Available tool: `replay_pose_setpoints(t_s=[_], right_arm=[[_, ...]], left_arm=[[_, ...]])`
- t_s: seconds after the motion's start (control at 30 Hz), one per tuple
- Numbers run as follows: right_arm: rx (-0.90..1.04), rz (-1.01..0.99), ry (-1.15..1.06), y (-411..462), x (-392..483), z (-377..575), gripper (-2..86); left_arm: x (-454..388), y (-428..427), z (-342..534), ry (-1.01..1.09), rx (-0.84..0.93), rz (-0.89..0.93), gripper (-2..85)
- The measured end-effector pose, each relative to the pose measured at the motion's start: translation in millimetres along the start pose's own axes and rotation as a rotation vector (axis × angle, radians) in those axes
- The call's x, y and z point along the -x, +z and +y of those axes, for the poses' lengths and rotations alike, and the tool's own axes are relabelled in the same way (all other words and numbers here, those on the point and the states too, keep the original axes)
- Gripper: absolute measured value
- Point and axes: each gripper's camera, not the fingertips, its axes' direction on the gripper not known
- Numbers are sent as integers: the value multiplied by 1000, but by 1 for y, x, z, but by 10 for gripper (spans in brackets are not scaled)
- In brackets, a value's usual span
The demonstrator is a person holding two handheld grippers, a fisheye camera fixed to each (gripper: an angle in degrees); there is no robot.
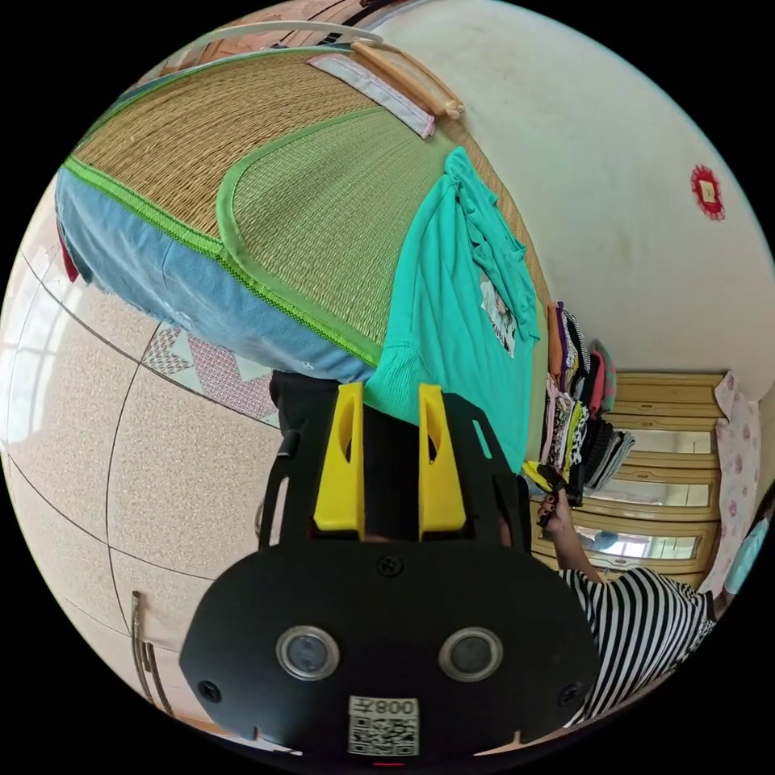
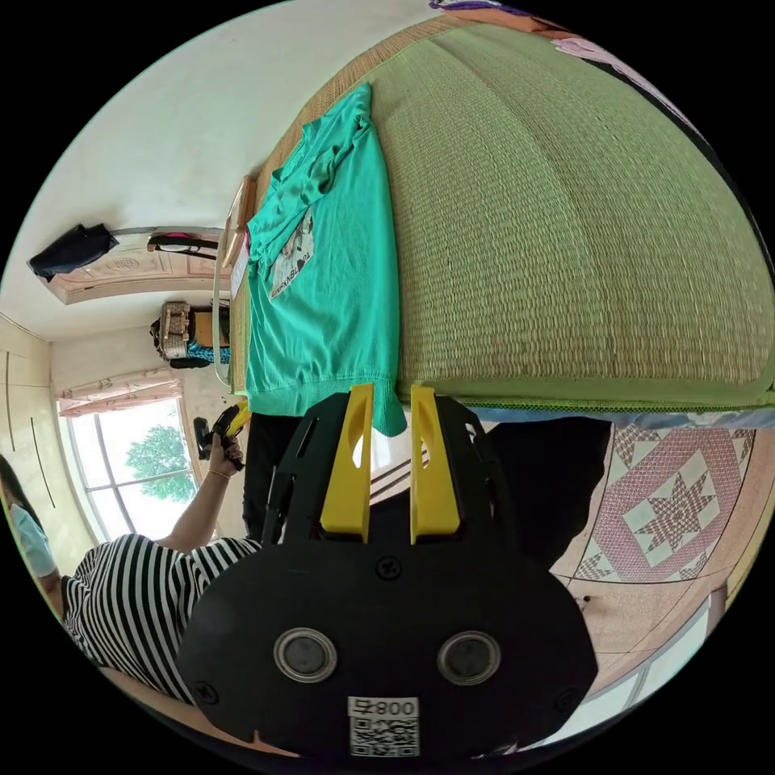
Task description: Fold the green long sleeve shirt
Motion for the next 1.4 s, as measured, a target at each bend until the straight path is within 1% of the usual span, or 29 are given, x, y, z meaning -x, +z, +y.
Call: replay_pose_setpoints(t_s=[0.13,0.2,0.23,0.33,0.43,0.63,0.8,0.93,1.13,1.27,1.4], right_arm=[[-8,-48,34,-6,-11,24,85],[-17,-74,48,-9,-15,34,86],[-25,-86,56,-10,-18,40,87],[-38,-121,71,-13,-21,53,91],[-37,-131,77,-14,-23,62,99],[-37,-142,93,-18,-27,75,119],[-1,-132,90,-19,-26,77,128],[36,-131,88,-16,-23,74,129],[71,-154,76,-14,-17,72,128],[84,-187,72,-16,-16,74,122],[94,-230,72,-20,-16,77,97]], left_arm=[[31,0,9,-46,4,138,115],[39,1,11,-59,18,174,111],[42,2,12,-54,35,177,102],[41,3,15,-24,98,98,77],[42,-6,23,-13,116,52,57],[51,-34,46,-5,90,125,38],[54,-51,62,-5,84,130,33],[60,-67,75,-10,34,235,30],[54,-84,87,34,60,162,30],[62,-94,98,7,54,146,29],[72,-99,109,-34,50,153,29]])
